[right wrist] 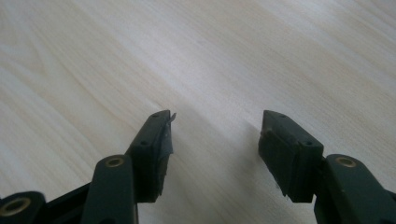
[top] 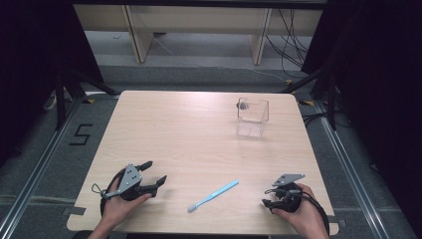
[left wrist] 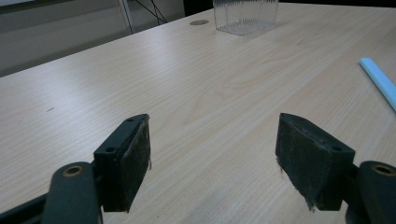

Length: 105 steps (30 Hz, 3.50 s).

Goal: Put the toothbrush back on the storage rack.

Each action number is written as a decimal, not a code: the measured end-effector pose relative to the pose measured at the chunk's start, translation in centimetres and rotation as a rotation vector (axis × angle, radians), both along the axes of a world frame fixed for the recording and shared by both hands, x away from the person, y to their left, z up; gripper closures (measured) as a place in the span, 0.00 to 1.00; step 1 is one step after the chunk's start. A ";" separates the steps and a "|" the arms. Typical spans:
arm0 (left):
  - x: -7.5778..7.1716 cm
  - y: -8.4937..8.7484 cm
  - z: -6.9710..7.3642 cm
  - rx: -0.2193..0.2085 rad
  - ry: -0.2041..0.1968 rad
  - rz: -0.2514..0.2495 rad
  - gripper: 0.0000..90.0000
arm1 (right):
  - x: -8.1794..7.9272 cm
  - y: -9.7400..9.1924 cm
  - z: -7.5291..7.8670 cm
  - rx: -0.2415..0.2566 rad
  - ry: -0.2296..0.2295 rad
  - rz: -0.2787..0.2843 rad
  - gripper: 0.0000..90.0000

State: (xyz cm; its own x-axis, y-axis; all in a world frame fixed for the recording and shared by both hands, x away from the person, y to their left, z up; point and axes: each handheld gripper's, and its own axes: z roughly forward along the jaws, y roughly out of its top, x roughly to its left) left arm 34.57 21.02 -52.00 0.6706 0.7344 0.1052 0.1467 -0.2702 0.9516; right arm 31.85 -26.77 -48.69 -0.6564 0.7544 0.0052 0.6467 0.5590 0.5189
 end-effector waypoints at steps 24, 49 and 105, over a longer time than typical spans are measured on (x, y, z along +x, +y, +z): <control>-0.3 1.4 -0.2 -0.027 -0.004 0.004 0.30 | 5.1 3.9 3.2 -0.318 0.066 0.510 0.52; -0.3 1.3 -0.2 -0.009 -0.001 -0.003 0.30 | 8.5 10.9 2.1 -0.515 0.083 0.867 0.55; -0.3 1.3 -0.2 -0.015 0.005 -0.008 0.30 | 9.0 17.4 1.4 -0.515 0.152 1.116 0.72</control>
State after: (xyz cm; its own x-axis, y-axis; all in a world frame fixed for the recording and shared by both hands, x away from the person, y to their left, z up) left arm 34.22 22.28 -52.19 0.6766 0.7308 0.0907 0.1492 -0.2566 0.9549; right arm 40.83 -9.35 -47.29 -0.9600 -0.2799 0.0060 -0.2795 0.9594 0.0372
